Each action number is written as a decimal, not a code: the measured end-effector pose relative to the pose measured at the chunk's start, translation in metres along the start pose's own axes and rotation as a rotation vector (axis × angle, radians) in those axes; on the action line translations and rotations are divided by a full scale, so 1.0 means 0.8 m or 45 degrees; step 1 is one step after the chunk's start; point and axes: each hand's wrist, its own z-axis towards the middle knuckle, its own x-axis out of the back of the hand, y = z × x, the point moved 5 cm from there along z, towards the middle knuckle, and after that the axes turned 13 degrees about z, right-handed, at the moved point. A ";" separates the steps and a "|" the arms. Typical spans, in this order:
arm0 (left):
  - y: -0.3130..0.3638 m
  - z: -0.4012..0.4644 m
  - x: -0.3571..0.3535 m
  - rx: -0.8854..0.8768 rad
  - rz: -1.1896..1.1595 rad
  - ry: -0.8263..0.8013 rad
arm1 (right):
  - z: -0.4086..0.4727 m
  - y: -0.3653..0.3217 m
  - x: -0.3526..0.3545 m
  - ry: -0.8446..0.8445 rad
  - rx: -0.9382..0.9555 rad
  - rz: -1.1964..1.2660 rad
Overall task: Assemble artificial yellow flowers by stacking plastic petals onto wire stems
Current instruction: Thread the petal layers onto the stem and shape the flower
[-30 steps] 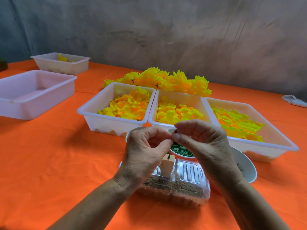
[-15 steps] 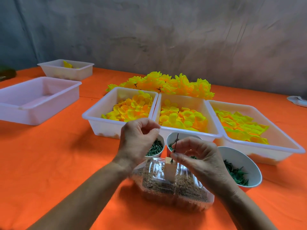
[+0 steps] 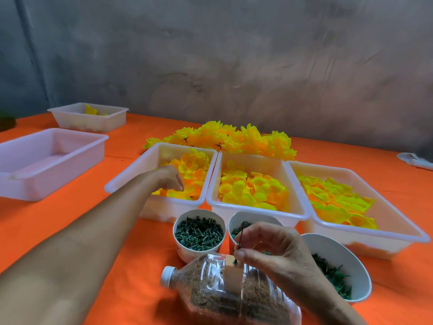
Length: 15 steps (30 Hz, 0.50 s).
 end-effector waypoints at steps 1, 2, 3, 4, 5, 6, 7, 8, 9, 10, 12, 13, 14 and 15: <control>0.002 0.005 -0.005 -0.006 0.019 -0.032 | 0.001 0.001 0.000 -0.012 -0.002 -0.009; 0.003 0.009 -0.009 -0.003 0.066 -0.045 | 0.001 0.001 0.001 -0.016 -0.001 -0.018; 0.002 0.011 -0.012 0.014 0.119 -0.030 | 0.002 0.001 0.002 -0.015 0.001 -0.027; 0.000 0.013 -0.013 0.041 0.153 0.012 | 0.002 0.001 0.002 -0.011 0.003 -0.031; -0.003 0.014 -0.013 0.074 0.159 0.053 | 0.002 0.001 0.002 -0.005 0.007 -0.028; -0.007 0.016 -0.015 0.099 0.154 0.081 | 0.002 0.002 0.002 0.000 0.011 -0.016; -0.010 0.017 -0.017 0.113 0.148 0.093 | 0.002 0.003 0.002 0.003 0.013 0.002; -0.013 0.017 -0.018 0.117 0.143 0.096 | 0.001 0.003 0.002 0.006 0.012 0.025; -0.014 0.017 -0.019 0.113 0.141 0.100 | 0.001 0.004 0.001 0.009 0.009 0.048; -0.013 0.018 -0.020 0.099 0.150 0.100 | 0.001 0.005 0.002 0.014 0.004 0.069; -0.011 0.019 -0.022 0.073 0.186 0.089 | 0.000 0.007 0.002 0.029 -0.005 0.084; -0.010 0.020 -0.023 0.078 0.213 0.078 | 0.000 0.007 0.003 0.033 -0.008 0.082; -0.009 0.021 -0.024 0.082 0.247 0.063 | 0.000 0.006 0.003 0.032 -0.010 0.080; -0.008 0.021 -0.024 0.084 0.282 0.042 | 0.000 0.006 0.003 0.028 -0.013 0.075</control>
